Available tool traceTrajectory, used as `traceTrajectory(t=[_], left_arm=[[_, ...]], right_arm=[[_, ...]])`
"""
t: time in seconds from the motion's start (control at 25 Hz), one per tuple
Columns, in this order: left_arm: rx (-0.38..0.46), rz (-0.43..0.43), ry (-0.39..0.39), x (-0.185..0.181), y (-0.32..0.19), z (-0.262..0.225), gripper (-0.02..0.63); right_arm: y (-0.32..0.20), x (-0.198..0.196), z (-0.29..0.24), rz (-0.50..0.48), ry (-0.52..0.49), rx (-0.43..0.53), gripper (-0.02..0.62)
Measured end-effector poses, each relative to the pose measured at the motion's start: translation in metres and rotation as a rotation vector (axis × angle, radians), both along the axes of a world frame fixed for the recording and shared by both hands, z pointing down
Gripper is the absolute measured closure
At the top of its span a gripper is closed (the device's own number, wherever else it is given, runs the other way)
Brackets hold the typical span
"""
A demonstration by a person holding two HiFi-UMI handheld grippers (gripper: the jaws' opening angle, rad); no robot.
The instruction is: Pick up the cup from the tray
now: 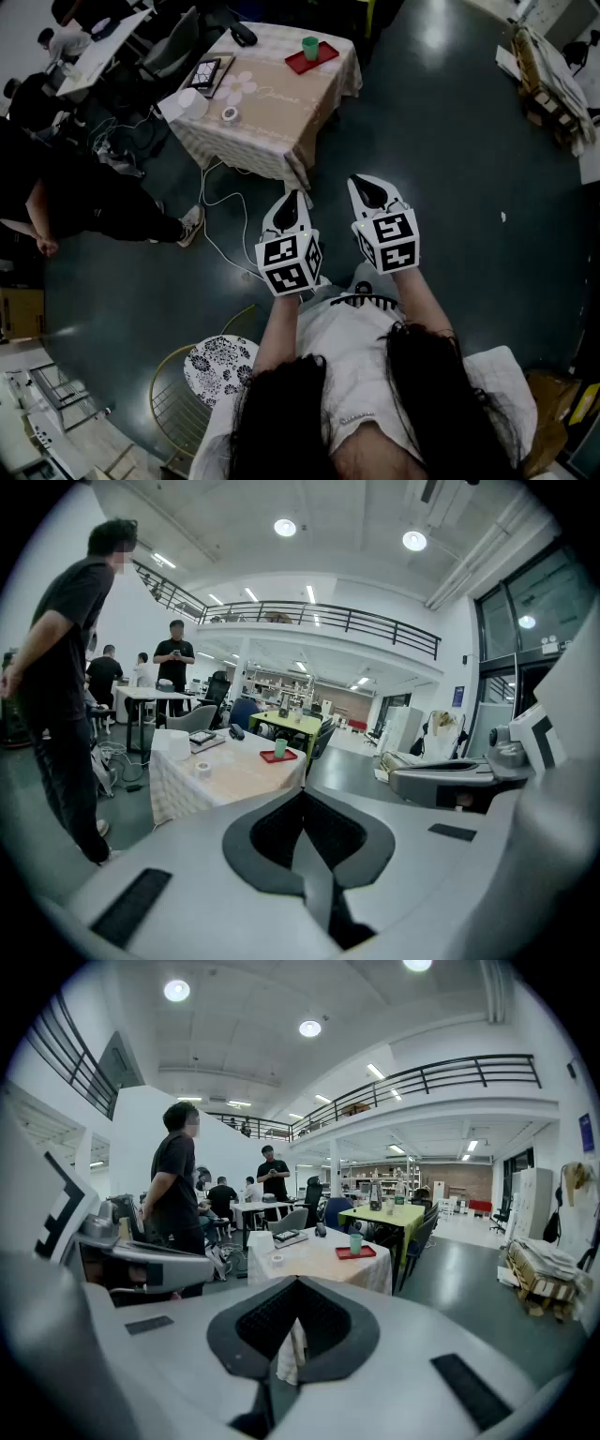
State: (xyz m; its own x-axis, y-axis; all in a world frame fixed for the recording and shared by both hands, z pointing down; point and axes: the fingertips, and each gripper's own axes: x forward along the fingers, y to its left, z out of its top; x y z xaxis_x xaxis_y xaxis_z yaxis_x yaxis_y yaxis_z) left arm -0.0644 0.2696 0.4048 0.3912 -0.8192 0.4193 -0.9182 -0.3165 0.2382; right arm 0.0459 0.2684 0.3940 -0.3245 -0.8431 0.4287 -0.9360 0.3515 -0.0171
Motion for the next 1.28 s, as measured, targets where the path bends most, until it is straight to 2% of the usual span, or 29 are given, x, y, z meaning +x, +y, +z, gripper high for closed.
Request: traceTrajectory(t=[0.12, 0.4, 0.6, 0.72, 0.76, 0.8, 0.84, 0.88, 1.04, 1.28], left_arm=[[0.000, 0.011, 0.011, -0.001, -0.003, -0.003, 0.601], [0.019, 0.043, 0.001, 0.003, -0.004, -0.005, 0.601], [0.012, 0.041, 0.003, -0.001, -0.006, -0.005, 0.601], [0.001, 0.046, 0.009, -0.002, -0.007, -0.003, 0.601], [-0.002, 0.054, 0.017, -0.001, -0.008, -0.003, 0.601], [-0.005, 0.063, 0.025, 0.000, -0.008, -0.002, 0.601], [-0.007, 0.072, 0.031, 0.002, -0.008, -0.001, 0.601], [-0.008, 0.079, 0.032, 0.004, -0.009, 0.000, 0.601], [0.002, 0.086, 0.017, 0.011, -0.021, 0.001, 0.601], [0.026, 0.064, -0.007, 0.019, -0.057, -0.003, 0.601]], right_arm=[[-0.002, -0.003, 0.000, -0.006, 0.068, 0.013, 0.584], [-0.005, -0.007, -0.003, -0.003, 0.053, 0.020, 0.584], [-0.005, -0.005, 0.000, 0.022, -0.021, 0.004, 0.583], [-0.007, 0.001, 0.001, 0.056, 0.002, 0.010, 0.580], [-0.008, 0.003, 0.001, 0.056, 0.004, 0.017, 0.569], [-0.008, 0.003, 0.000, 0.049, -0.006, 0.022, 0.510], [-0.008, 0.002, 0.000, 0.038, -0.025, 0.023, 0.421], [-0.009, 0.002, -0.001, 0.027, -0.046, 0.023, 0.369], [-0.018, 0.006, -0.004, 0.015, -0.078, 0.044, 0.331], [-0.056, 0.026, 0.000, 0.014, -0.094, 0.046, 0.321]])
